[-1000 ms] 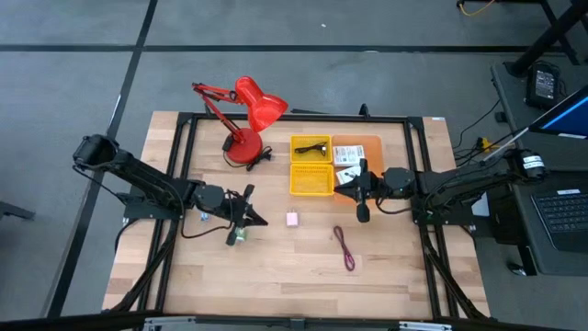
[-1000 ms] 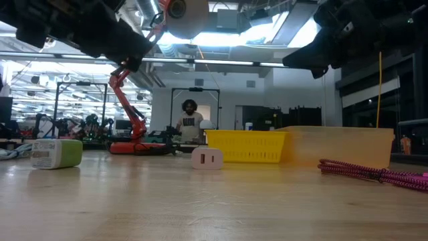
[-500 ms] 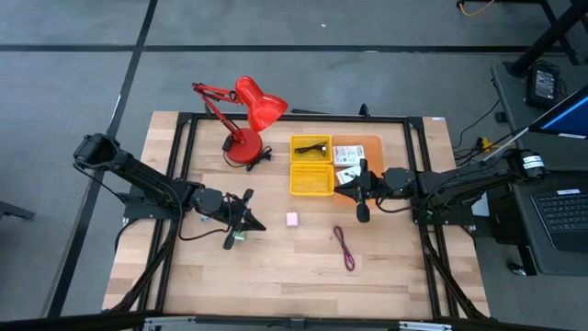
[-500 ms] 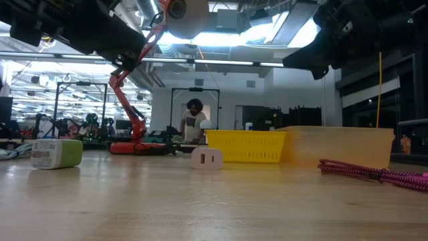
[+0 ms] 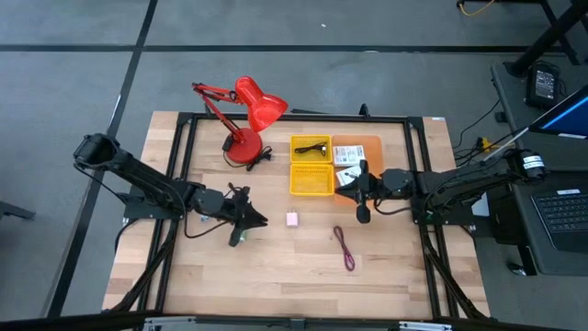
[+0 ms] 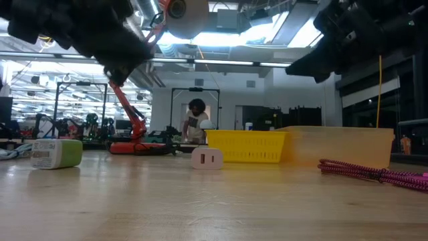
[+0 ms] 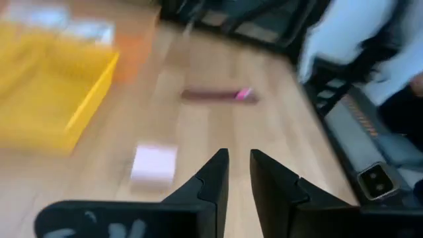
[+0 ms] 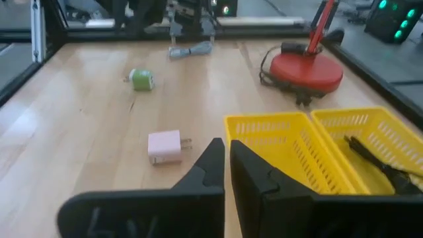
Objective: Pick and place items into bin
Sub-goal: Put the green charger adapter into the bottom yellow bin
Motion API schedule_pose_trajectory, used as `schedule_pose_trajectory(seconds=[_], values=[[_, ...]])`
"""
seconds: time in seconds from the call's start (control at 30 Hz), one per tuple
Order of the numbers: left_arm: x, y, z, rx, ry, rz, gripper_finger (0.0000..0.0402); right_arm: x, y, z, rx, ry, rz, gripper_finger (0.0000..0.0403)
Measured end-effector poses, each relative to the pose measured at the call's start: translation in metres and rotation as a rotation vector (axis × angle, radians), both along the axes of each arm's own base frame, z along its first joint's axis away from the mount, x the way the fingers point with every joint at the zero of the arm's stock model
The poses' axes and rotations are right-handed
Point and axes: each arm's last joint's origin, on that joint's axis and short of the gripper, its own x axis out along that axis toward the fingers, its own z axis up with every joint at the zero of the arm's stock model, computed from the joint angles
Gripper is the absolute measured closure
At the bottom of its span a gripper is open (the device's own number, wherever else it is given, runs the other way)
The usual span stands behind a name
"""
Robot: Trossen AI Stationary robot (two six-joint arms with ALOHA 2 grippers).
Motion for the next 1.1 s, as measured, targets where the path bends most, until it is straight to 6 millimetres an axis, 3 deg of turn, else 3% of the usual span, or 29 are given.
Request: schedule_pose_trajectory(seconds=[0.13, 0.27, 0.5, 0.67, 0.87, 1.1], values=[[0.0, -0.004, 0.001, -0.061, 0.279, 0.077, 0.0345, -0.001, -0.001, -0.004, -0.007, 0.046, -0.001, 0.0393], [-0.002, -0.011, 0.019, -0.132, 0.472, 0.158, 0.0362, -0.002, -0.002, -0.006, -0.051, 0.07, 0.008, 0.0393], [0.0, -0.029, 0.066, -0.198, 0.467, 0.221, 0.0377, -0.002, -0.002, -0.007, -0.056, 0.079, 0.009, 0.0393], [-0.005, -0.036, 0.084, -0.205, 0.464, 0.294, 0.0377, -0.003, -0.002, -0.009, -0.058, 0.102, 0.01, 0.0393], [-0.002, -0.044, 0.071, -0.29, 0.576, 0.348, 0.0378, -0.004, -0.002, -0.01, -0.079, 0.122, 0.018, 0.0393], [0.011, -0.06, 0.039, -0.475, 0.855, 0.332, 0.0378, -0.004, -0.006, -0.01, -0.104, 0.125, 0.012, 0.0393]])
